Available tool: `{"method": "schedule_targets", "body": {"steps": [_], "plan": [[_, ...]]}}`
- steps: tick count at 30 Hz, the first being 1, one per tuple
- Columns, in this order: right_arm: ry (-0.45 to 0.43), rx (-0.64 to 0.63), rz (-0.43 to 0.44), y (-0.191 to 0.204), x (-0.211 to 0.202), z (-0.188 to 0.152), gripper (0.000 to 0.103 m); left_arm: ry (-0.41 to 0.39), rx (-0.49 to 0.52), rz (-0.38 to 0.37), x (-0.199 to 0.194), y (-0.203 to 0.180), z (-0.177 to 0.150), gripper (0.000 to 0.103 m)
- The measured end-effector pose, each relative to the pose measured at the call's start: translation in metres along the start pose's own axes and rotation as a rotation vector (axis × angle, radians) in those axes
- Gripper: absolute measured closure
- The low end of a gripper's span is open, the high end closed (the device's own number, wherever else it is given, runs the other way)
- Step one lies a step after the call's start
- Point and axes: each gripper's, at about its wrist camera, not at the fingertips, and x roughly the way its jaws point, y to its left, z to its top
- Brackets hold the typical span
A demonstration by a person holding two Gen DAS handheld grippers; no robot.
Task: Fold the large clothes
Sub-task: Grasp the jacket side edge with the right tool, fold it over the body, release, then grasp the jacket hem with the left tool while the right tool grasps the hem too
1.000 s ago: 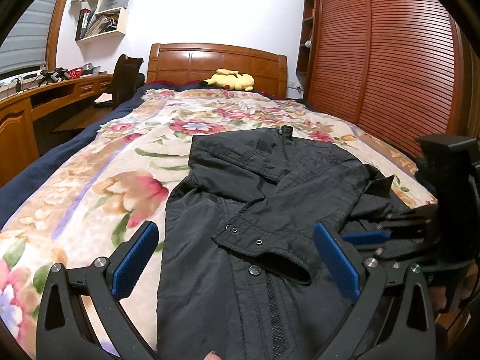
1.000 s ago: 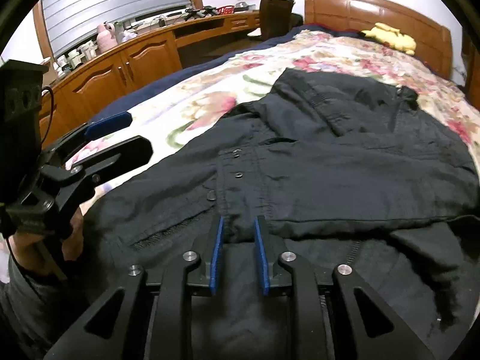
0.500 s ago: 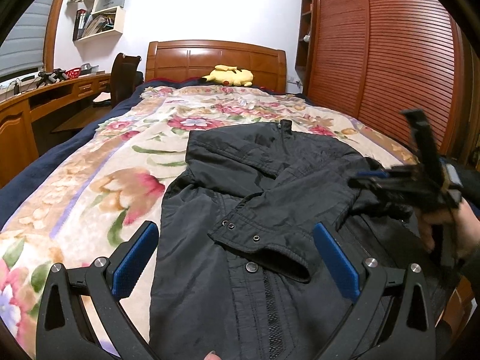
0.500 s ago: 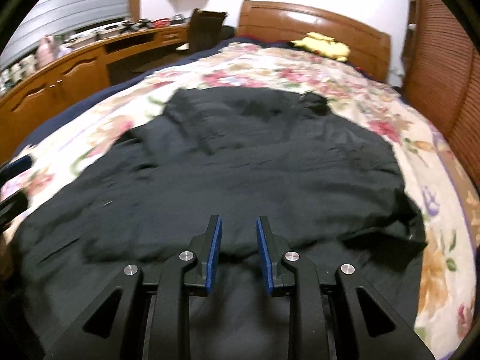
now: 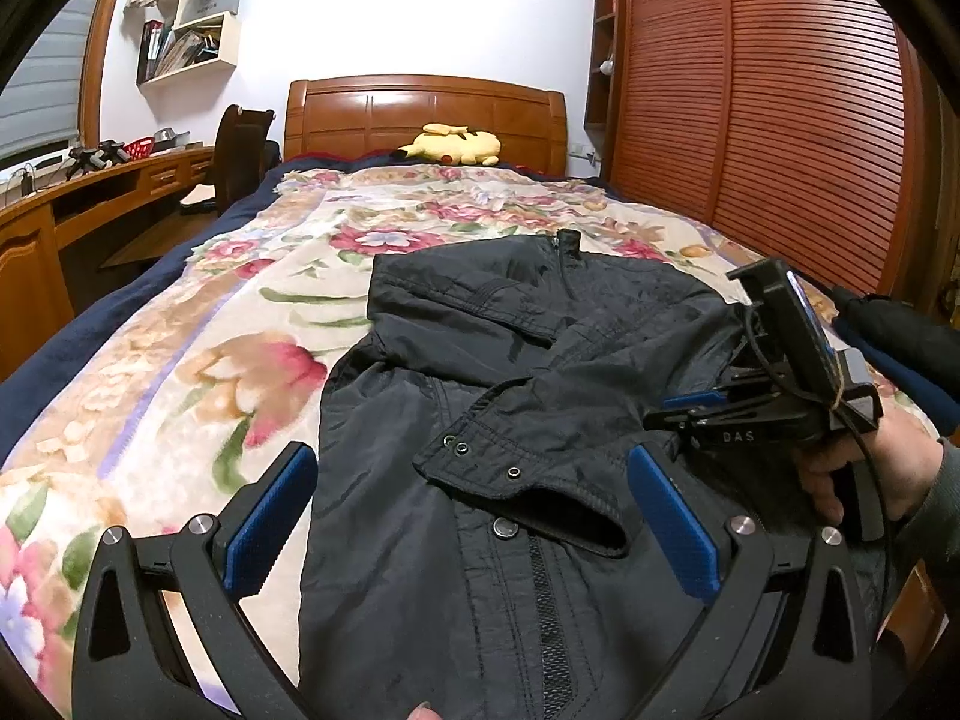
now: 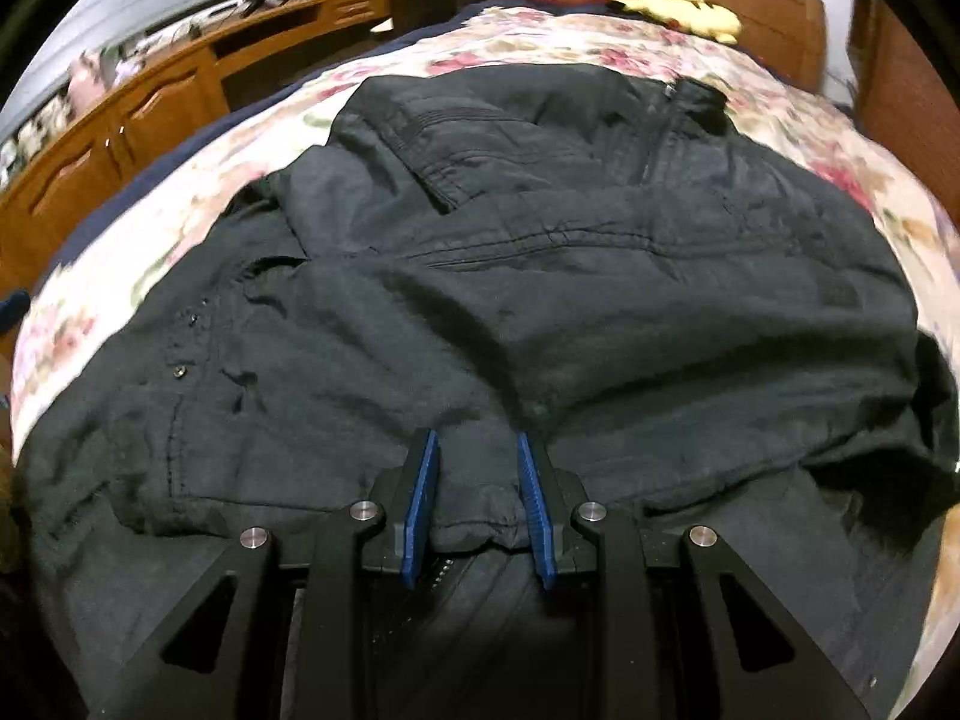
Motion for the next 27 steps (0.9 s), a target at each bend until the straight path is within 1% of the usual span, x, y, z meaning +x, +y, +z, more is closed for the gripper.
{"method": "schedule_targets", "body": {"steps": [5,7,9,13,15,20,22,24,26,27], "plan": [[-0.065,-0.04,-0.041,0.015,-0.017,-0.015,0.074,0.0,0.011,0.004,-0.002,-0.001,0.0,0.0],[-0.094,-0.042,-0.048,0.023,-0.039,-0.025,0.074,0.0,0.009,0.006,-0.004,-0.001,-0.002,0.0],[-0.114,-0.063,-0.052,0.026,-0.052,-0.037,0.074,0.003,0.01,0.009,-0.004,-0.002,-0.003,0.0],[-0.138,-0.071,-0.076,0.023,-0.076,-0.063,0.074,0.012,0.026,0.021,-0.005,-0.004,-0.008,0.0],[-0.147,-0.06,-0.084,0.02,-0.086,-0.076,0.074,0.015,0.03,0.023,-0.007,-0.004,-0.01,0.0],[-0.172,-0.018,-0.137,0.005,-0.111,-0.11,0.074,0.018,0.035,0.025,-0.013,0.0,-0.016,0.0],[-0.174,0.0,-0.169,0.0,-0.115,-0.12,0.065,0.023,0.031,0.025,-0.017,0.003,-0.021,0.0],[-0.181,0.037,-0.186,-0.009,-0.116,-0.129,0.038,0.028,0.026,0.021,-0.021,0.005,-0.026,0.0],[-0.186,0.081,-0.227,-0.018,-0.115,-0.137,0.033,0.04,0.022,0.025,-0.023,0.008,-0.031,0.0],[-0.183,0.098,-0.235,-0.023,-0.117,-0.14,0.033,0.045,0.019,0.028,-0.024,0.009,-0.034,0.0]]}}
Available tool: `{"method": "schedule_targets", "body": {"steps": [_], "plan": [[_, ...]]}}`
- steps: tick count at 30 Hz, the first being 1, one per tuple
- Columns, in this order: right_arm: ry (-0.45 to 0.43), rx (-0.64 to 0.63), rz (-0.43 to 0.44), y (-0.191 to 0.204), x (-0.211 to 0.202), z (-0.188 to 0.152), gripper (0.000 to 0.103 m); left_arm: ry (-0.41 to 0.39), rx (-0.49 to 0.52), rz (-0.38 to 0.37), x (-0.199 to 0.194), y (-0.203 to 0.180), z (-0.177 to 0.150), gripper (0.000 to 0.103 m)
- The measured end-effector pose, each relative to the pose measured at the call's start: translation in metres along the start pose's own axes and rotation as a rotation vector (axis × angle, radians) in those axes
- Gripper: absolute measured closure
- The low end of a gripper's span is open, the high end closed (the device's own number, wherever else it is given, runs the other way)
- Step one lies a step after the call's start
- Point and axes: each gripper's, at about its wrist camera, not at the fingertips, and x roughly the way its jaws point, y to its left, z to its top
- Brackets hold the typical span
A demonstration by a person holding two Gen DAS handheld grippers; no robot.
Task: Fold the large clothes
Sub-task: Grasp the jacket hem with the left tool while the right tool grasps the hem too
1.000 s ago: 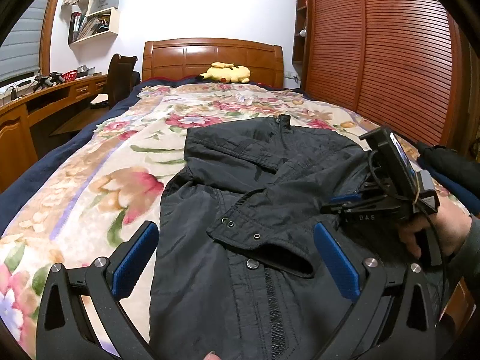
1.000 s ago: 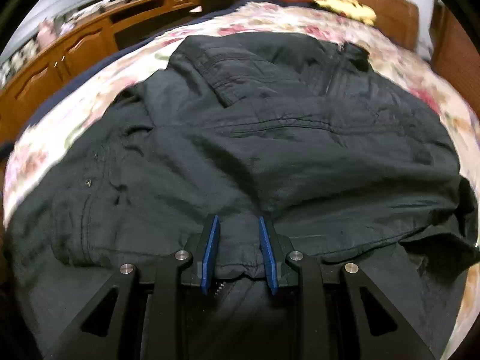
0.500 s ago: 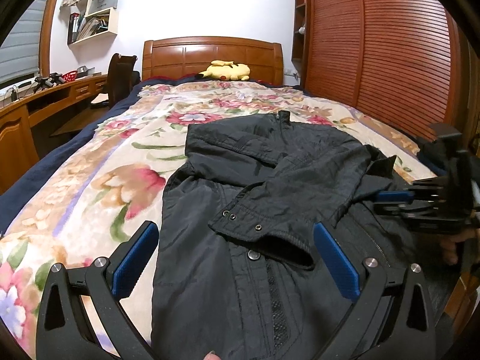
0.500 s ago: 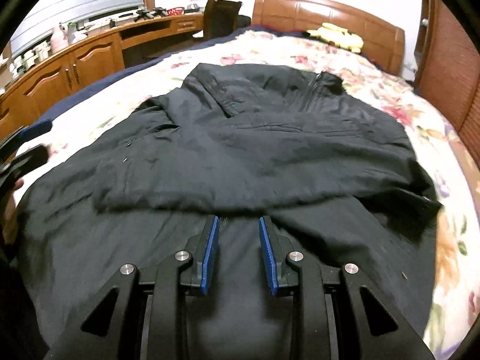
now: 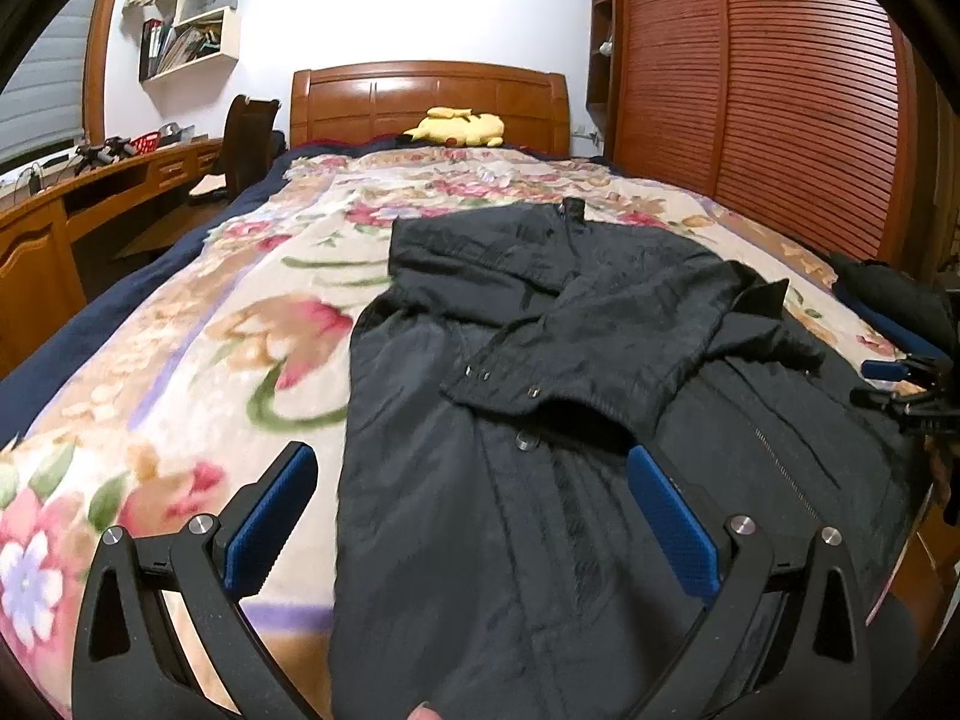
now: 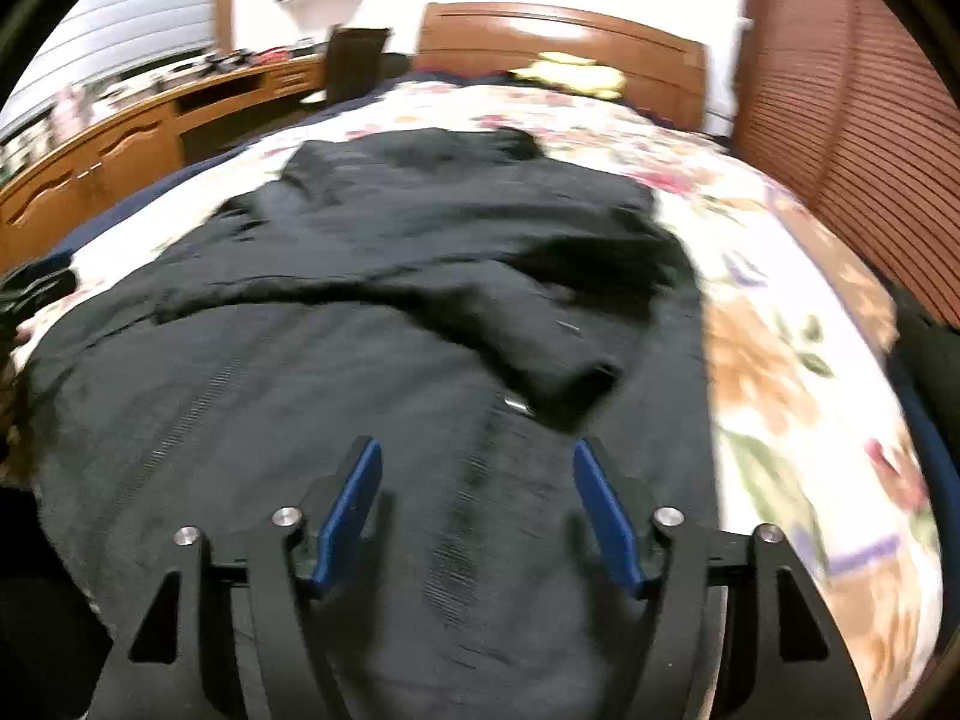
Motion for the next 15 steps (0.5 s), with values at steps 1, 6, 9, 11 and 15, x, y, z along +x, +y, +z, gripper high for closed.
{"method": "schedule_targets", "body": {"steps": [1,6,9,11,15], "plan": [[0.003,0.015,-0.004,-0.004,0.0,-0.003,0.033,0.004,-0.002,0.002,-0.001,0.001,-0.002,0.0],[0.002,0.058,-0.033,-0.029,-0.008,-0.015,0.033,0.015,0.007,0.028,-0.014,0.004,-0.014,0.0],[0.014,0.078,-0.04,-0.038,-0.011,-0.019,0.033,0.024,0.015,0.038,-0.024,0.007,-0.02,0.0],[0.021,0.094,-0.034,-0.047,-0.016,-0.023,0.033,0.03,0.023,0.044,-0.031,0.009,-0.022,0.0],[0.031,0.101,-0.017,-0.048,-0.027,-0.03,0.033,0.034,0.024,0.036,-0.041,0.016,-0.028,0.0]]}}
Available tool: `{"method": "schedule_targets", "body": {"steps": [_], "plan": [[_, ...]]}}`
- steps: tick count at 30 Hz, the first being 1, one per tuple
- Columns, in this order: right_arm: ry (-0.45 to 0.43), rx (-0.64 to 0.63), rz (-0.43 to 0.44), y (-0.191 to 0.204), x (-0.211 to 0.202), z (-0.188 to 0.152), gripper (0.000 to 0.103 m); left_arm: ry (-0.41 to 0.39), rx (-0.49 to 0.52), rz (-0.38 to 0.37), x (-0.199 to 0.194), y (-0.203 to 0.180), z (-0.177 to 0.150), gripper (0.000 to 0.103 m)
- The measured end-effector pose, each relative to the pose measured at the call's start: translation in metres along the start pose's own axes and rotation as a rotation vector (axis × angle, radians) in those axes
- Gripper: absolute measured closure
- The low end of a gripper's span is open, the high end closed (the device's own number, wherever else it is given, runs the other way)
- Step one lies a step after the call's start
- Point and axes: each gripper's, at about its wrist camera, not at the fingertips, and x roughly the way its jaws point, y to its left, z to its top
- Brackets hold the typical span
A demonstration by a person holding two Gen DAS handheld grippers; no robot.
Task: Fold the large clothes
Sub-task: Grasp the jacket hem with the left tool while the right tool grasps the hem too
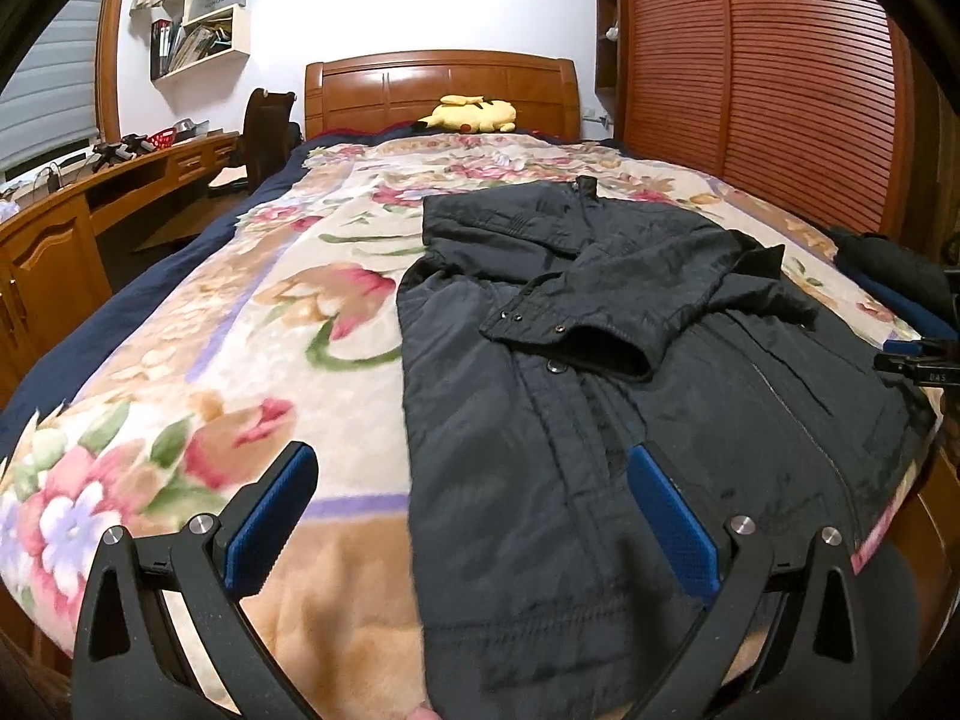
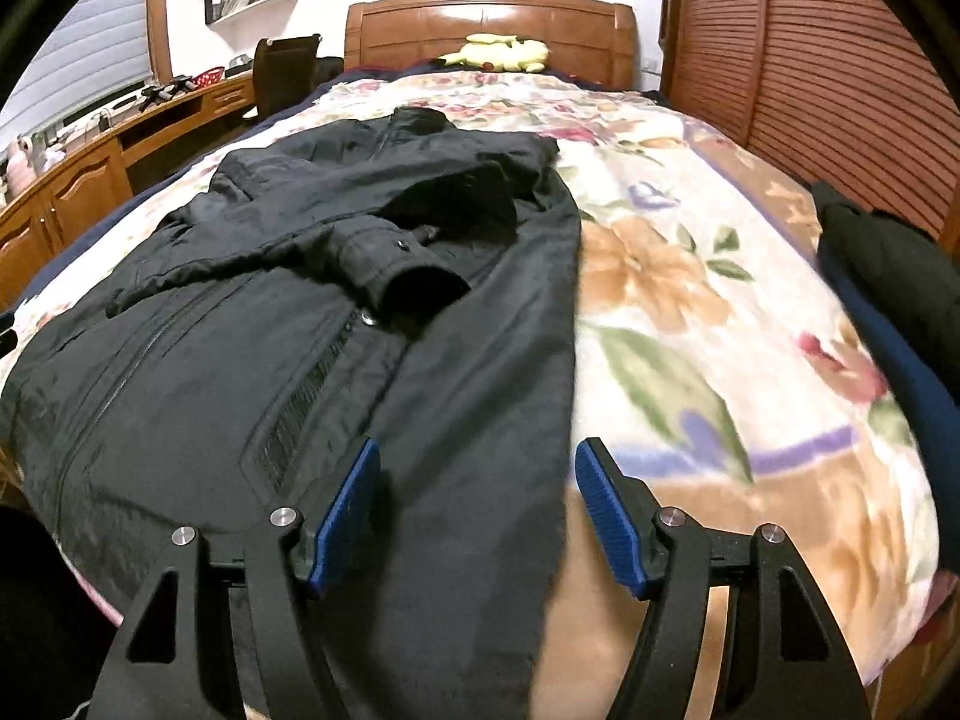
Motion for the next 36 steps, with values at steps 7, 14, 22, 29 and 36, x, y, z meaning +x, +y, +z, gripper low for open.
{"method": "schedule_targets", "body": {"steps": [7,14,22,29,36], "plan": [[0.027,-0.034,0.018,0.002,-0.001,-0.011,0.033,0.054,0.005,-0.02,0.0,0.014,-0.013,0.009],[0.024,-0.053,0.023,0.008,-0.015,-0.022,0.033,0.082,-0.011,-0.059,-0.004,0.015,-0.029,0.033],[0.015,-0.039,0.043,0.004,-0.021,-0.033,0.033,0.095,-0.062,-0.084,-0.004,0.019,-0.042,0.042],[0.022,-0.045,0.053,0.005,-0.028,-0.037,0.033,0.089,-0.06,-0.094,-0.01,0.015,-0.044,0.058],[0.027,-0.036,0.073,0.003,-0.029,-0.041,0.033,0.099,-0.056,-0.119,-0.012,0.012,-0.05,0.063]]}}
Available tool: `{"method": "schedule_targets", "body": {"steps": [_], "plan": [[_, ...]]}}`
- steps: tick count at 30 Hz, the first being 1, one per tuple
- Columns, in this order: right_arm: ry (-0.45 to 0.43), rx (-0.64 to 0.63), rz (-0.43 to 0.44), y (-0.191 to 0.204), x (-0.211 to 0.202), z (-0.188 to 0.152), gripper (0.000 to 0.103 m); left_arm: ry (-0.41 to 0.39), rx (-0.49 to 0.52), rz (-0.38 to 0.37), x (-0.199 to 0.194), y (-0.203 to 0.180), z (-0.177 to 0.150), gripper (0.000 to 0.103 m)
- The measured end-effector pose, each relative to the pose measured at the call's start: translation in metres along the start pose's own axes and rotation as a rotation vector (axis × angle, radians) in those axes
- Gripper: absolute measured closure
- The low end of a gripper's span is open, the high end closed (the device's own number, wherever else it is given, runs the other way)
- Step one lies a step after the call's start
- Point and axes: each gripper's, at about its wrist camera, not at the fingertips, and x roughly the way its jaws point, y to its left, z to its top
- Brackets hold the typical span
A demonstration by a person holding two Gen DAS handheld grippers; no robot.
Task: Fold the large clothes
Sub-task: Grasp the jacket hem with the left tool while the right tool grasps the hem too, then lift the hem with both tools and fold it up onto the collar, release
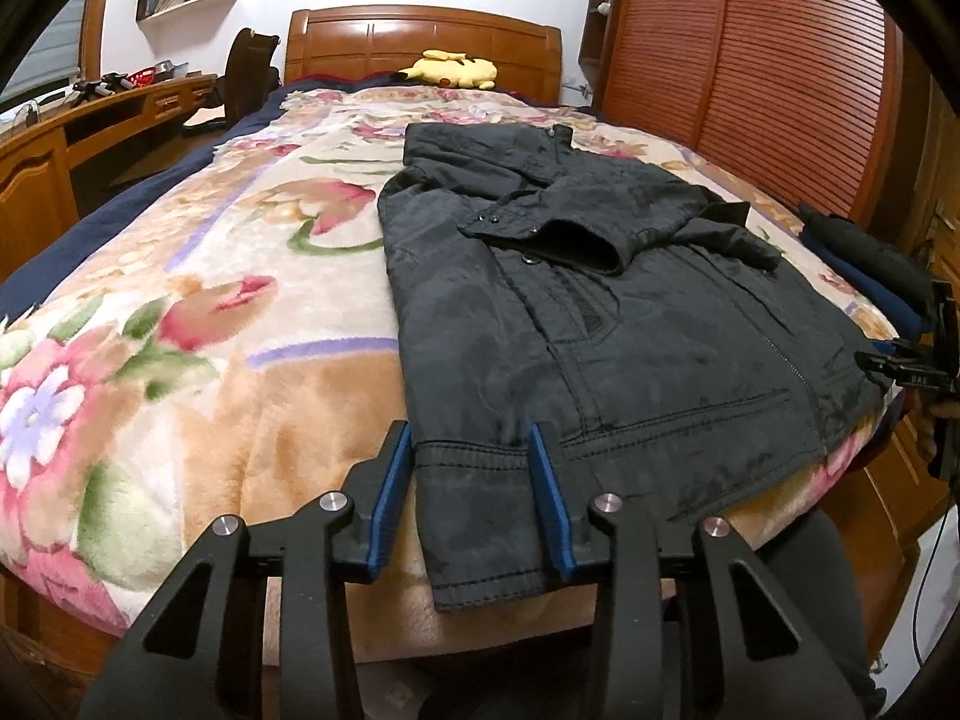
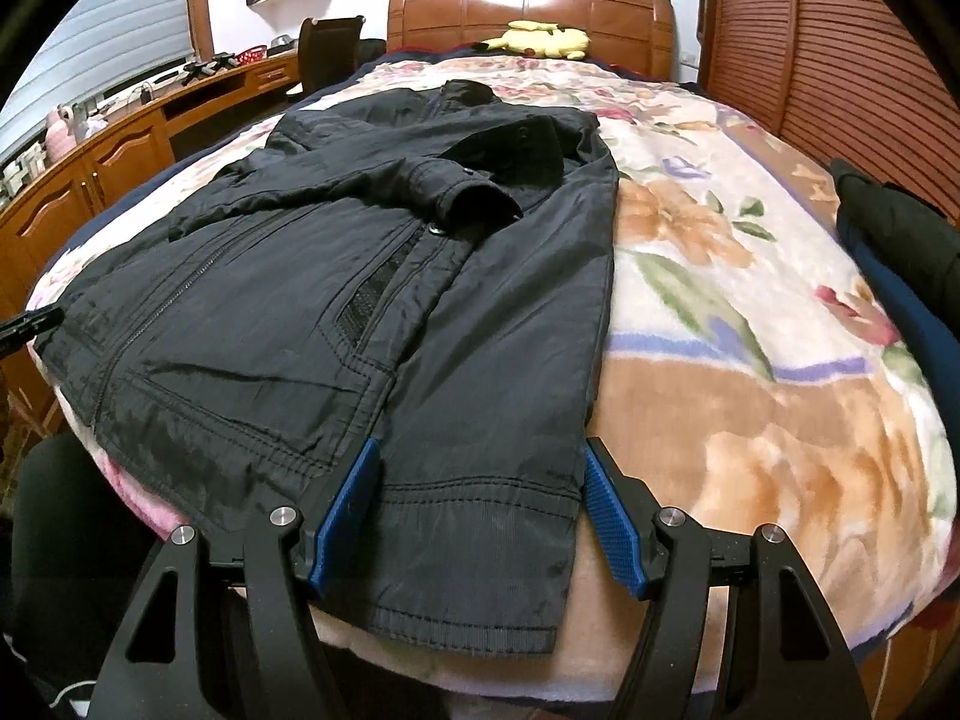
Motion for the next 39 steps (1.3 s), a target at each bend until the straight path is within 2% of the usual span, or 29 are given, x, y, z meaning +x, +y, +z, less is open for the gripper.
{"method": "schedule_targets", "body": {"steps": [2,4,6,8,12,17,22,23,24,25,27,39], "plan": [[0.002,0.004,0.006,-0.001,0.003,0.001,0.033,0.004,-0.006,-0.005,0.0,0.0,0.001,0.066],[0.003,0.003,0.006,0.0,0.005,0.002,0.033,0.003,-0.004,0.003,-0.001,0.0,0.002,0.08],[0.003,-0.004,0.005,0.001,0.005,0.002,0.036,0.005,0.004,0.002,-0.003,0.0,0.004,0.085],[-0.008,-0.006,-0.025,0.003,0.002,0.003,0.042,0.01,0.005,0.003,-0.005,0.0,0.005,0.085],[-0.008,-0.039,-0.049,0.009,-0.003,0.002,0.043,0.008,0.006,0.017,-0.004,-0.001,0.004,0.085],[0.036,-0.012,0.015,0.0,-0.005,-0.001,0.043,0.014,-0.013,0.011,0.001,0.004,0.0,0.081],[0.033,0.003,0.039,-0.002,-0.002,0.0,0.044,0.025,0.003,0.01,0.0,0.0,-0.001,0.081],[0.024,-0.003,0.048,-0.001,-0.003,0.001,0.054,0.029,0.009,0.009,0.0,-0.001,-0.001,0.082],[0.013,-0.006,0.067,0.0,-0.004,0.001,0.072,0.03,0.011,0.003,-0.002,-0.001,0.0,0.088],[0.0,-0.008,0.086,0.002,-0.006,0.002,0.078,0.023,0.008,-0.011,-0.005,-0.001,0.001,0.094],[-0.053,-0.023,0.079,0.004,-0.016,0.003,0.086,0.001,0.01,-0.021,-0.013,-0.004,0.004,0.096],[-0.251,-0.022,0.086,0.007,-0.092,0.029,0.091,-0.216,0.058,-0.076,-0.086,-0.03,0.039,0.097]]}}
